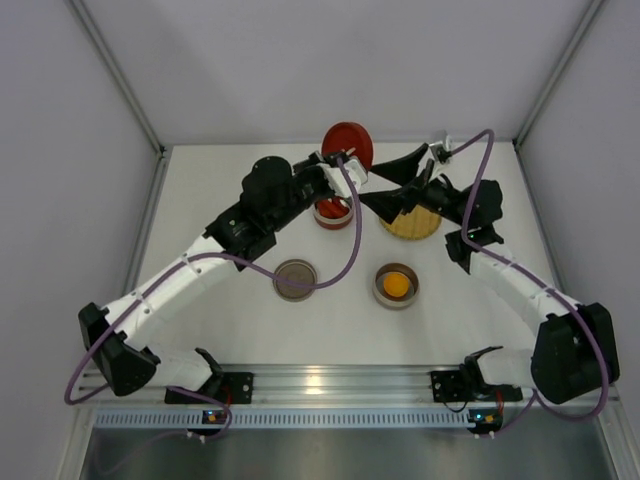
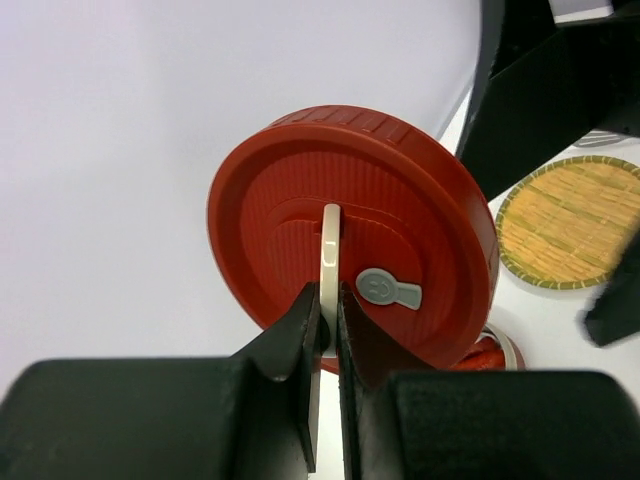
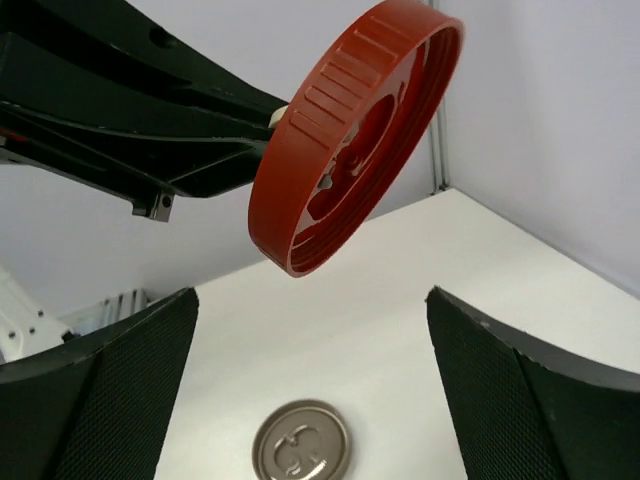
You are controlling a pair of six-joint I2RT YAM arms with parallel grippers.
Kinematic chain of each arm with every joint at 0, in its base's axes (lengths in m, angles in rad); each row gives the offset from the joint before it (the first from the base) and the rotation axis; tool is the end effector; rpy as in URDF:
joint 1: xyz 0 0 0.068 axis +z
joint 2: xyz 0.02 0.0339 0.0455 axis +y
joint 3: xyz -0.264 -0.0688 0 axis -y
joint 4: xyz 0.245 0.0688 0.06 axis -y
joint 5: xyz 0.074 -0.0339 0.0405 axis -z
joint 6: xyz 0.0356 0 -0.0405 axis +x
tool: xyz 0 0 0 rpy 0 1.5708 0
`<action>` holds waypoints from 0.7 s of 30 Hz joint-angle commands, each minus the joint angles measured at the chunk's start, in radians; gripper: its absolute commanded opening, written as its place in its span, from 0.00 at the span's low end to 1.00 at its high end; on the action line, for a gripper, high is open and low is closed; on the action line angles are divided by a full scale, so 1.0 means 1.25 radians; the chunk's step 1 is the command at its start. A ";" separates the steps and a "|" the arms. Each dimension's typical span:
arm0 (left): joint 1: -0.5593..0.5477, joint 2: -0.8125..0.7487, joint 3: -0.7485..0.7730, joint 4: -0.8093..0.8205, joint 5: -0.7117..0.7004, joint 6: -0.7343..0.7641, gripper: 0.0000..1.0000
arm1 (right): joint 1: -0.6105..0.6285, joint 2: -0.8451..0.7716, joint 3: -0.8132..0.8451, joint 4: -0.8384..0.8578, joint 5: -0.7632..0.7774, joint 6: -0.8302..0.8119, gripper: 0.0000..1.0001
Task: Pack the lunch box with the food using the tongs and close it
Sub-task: Close the box lid on the packing box.
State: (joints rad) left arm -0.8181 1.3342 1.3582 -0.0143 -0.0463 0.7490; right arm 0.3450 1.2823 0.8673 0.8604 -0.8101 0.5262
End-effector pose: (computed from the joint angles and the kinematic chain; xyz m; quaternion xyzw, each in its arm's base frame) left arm 0.2139 -0.2260 0.4371 0.4849 0.5100 -0.0083 0.7105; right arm 0.2569 0.1197 0.3652 -0.2876 0.5184 0.5186 0.6161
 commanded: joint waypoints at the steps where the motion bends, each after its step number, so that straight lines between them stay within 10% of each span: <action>1: 0.035 0.022 0.093 -0.058 -0.021 -0.088 0.00 | -0.040 -0.050 -0.004 -0.036 -0.008 0.012 0.96; 13: 0.073 0.500 0.708 -0.716 -0.148 -0.209 0.00 | -0.319 -0.134 0.077 -0.551 -0.066 -0.187 0.99; 21: 0.152 0.664 0.753 -0.792 -0.054 -0.181 0.00 | -0.412 -0.175 0.019 -0.650 -0.105 -0.237 0.99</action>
State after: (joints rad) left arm -0.6704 2.1509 2.2456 -0.9077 -0.1410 0.5167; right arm -0.1501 1.1072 0.9165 0.1387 -0.9016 0.2821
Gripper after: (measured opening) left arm 0.121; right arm 0.993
